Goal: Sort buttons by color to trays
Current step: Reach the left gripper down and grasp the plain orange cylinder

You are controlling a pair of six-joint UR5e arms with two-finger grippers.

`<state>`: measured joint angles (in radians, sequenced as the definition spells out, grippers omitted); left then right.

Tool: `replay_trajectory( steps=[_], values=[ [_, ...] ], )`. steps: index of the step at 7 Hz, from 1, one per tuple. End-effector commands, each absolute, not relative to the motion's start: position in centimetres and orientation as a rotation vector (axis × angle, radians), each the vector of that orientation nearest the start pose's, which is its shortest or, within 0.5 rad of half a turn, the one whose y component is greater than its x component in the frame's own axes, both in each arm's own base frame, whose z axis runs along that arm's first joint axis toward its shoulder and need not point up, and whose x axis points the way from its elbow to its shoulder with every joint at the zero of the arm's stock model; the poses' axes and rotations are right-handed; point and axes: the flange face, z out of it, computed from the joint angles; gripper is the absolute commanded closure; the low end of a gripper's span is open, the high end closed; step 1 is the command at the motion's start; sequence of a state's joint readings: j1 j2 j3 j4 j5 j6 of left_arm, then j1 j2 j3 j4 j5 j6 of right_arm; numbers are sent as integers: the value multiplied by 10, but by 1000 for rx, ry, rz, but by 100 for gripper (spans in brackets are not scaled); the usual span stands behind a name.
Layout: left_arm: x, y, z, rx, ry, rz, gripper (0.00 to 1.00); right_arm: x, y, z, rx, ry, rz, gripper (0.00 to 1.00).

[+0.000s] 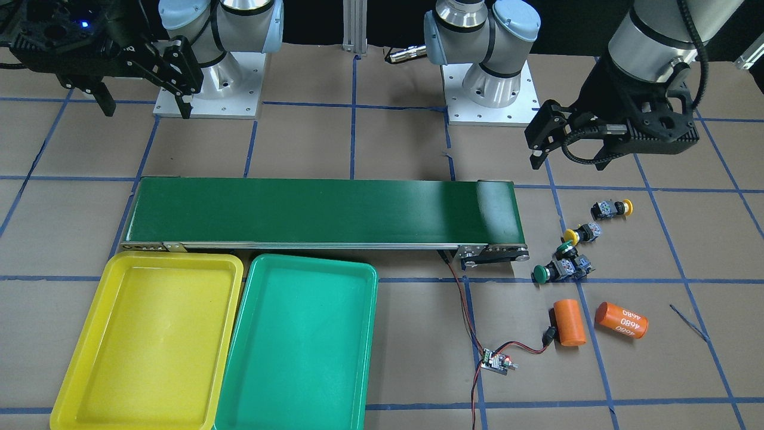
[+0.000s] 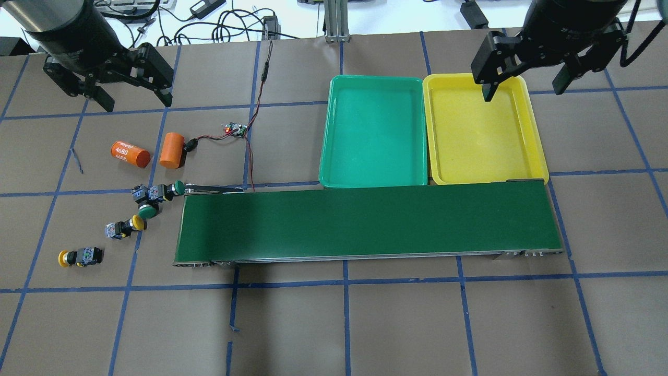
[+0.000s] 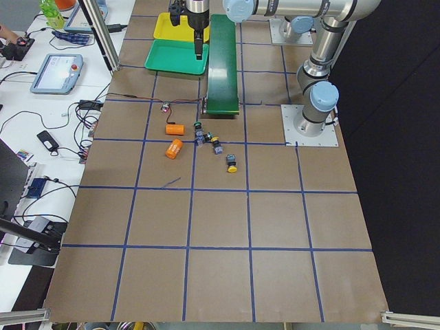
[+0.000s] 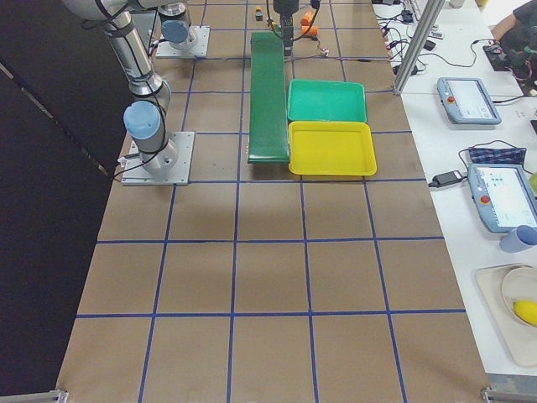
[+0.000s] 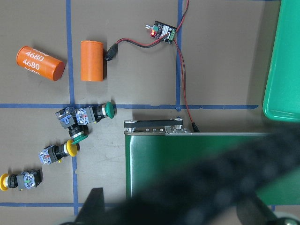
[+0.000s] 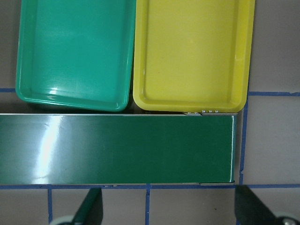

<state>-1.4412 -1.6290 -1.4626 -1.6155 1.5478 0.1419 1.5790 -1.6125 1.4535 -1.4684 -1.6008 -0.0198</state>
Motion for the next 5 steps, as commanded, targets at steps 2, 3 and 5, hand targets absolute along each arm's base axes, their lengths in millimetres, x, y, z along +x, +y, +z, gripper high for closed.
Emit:
replay_trajectory(
  steps=[2, 3, 5],
  values=[
    [19, -635, 389, 129, 3159, -37, 0, 137, -473, 553, -36, 3156, -82, 0],
    [53, -651, 344, 160, 3172, 3, 0, 136, -473, 553, -33, 3156, -80, 0],
    [69, -675, 257, 219, 3175, 0, 0, 136, -474, 553, -33, 3156, -82, 0]
  ],
)
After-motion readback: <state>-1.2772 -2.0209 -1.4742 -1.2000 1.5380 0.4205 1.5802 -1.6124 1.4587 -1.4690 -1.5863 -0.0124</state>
